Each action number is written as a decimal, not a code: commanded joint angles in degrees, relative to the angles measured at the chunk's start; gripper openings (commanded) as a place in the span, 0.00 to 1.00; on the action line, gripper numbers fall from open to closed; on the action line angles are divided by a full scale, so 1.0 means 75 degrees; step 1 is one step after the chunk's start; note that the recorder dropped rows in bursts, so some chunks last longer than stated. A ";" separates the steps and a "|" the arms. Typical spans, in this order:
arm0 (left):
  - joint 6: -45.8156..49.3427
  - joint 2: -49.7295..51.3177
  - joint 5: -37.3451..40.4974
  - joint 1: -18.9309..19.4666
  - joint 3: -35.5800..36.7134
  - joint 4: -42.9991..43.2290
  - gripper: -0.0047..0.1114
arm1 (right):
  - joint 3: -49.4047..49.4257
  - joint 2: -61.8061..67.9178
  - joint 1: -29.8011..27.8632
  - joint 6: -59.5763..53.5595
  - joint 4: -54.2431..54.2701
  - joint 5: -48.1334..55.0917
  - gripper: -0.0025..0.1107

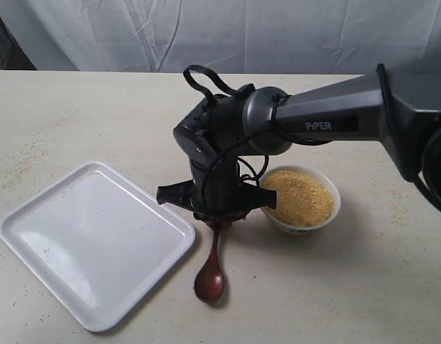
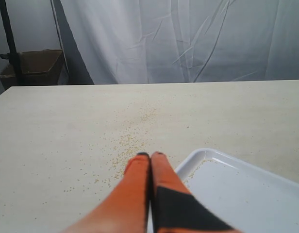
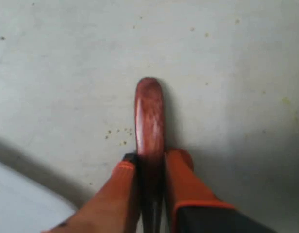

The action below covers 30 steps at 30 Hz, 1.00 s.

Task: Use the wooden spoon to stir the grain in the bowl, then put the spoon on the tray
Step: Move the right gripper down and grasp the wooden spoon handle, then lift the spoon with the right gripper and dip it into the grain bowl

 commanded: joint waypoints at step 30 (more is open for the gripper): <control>-0.0025 -0.0037 -0.0029 0.0006 0.0028 0.0018 0.04 | 0.2176 -0.2447 -0.3205 0.1086 -0.1706 -0.1666 0.34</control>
